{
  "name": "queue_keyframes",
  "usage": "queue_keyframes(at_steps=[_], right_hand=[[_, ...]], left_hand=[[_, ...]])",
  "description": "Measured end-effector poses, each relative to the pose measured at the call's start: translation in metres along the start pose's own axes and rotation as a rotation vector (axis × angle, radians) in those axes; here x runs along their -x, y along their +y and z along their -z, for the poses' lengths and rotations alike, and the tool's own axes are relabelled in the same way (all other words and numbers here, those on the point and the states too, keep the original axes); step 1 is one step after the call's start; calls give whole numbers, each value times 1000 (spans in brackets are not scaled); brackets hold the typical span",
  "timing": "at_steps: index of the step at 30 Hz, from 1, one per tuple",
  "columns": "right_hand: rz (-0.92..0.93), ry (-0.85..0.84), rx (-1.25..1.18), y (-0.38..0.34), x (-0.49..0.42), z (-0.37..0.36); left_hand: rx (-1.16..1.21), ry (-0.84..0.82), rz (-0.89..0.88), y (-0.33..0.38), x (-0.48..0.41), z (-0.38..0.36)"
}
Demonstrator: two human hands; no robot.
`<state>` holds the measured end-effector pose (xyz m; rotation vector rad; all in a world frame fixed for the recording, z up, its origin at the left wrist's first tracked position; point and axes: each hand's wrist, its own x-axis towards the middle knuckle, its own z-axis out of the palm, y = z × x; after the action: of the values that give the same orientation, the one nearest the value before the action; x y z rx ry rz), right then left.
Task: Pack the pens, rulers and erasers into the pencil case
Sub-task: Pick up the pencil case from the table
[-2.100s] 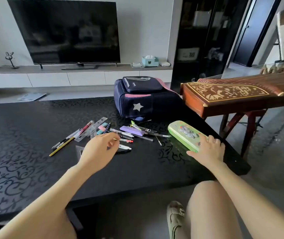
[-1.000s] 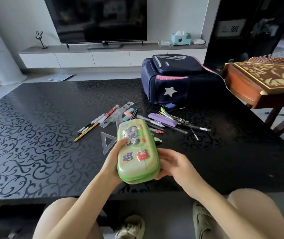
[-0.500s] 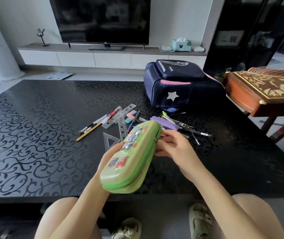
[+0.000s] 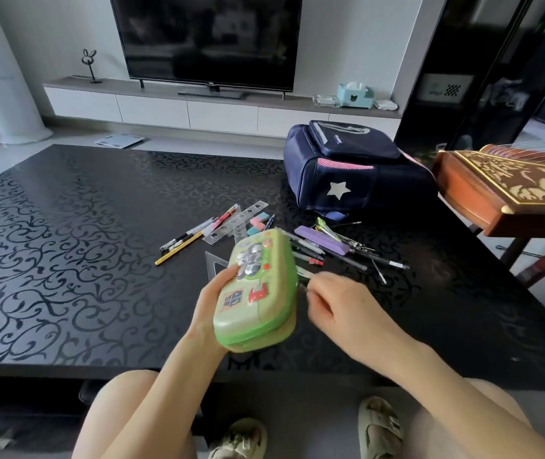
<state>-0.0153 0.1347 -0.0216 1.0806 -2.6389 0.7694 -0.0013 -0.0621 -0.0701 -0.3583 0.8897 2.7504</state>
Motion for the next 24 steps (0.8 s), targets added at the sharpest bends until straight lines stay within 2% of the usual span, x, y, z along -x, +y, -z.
queue_keyframes(at_steps=[4, 9, 11, 15, 18, 21, 24], right_hand=[[114, 52, 96, -27, 24, -9], [65, 170, 163, -37, 28, -40], [43, 177, 191, -39, 27, -57], [25, 136, 106, -32, 40, -64], [-19, 201, 39, -15, 50, -42], [-89, 343, 174, 11, 53, -13], [-109, 176, 372, 32, 52, 2]], left_hand=[[35, 169, -150, 0, -1, -7], [-77, 360, -465, -19, -3, -26], [-151, 391, -504, -30, -2, -35], [-292, 315, -431, -31, 3, -38], [-452, 213, -300, -11, 7, -31], [-729, 82, -3, 13, 9, -27], [-1126, -185, 342, 24, 3, -31]])
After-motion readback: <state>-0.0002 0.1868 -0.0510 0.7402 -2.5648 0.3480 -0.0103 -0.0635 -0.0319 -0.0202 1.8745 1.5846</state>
